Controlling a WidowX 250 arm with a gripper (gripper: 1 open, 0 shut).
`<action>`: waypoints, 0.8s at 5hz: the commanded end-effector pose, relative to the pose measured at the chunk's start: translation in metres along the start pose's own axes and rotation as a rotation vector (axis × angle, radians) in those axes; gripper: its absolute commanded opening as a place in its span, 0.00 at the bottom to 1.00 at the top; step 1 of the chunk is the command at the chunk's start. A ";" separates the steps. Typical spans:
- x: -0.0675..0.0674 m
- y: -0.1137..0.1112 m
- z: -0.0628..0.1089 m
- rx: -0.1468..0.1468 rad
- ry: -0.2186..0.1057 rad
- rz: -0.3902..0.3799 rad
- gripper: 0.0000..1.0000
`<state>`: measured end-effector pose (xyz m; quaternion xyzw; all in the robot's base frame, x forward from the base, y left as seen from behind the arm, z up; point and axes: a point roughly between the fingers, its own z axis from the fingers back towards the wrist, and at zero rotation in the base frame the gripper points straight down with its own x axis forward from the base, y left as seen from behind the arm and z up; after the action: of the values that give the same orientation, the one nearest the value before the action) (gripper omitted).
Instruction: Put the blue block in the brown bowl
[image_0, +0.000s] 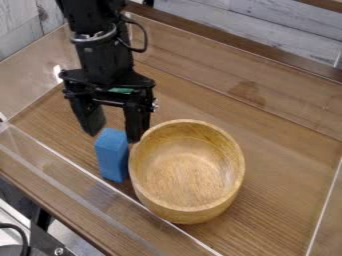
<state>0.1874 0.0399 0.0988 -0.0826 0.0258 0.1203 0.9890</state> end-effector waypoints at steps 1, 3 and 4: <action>0.005 0.002 0.006 -0.006 -0.035 0.015 1.00; 0.007 0.004 0.005 -0.018 -0.041 0.028 1.00; 0.008 0.005 0.005 -0.024 -0.044 0.031 1.00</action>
<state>0.1904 0.0439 0.0965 -0.0939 0.0174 0.1347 0.9863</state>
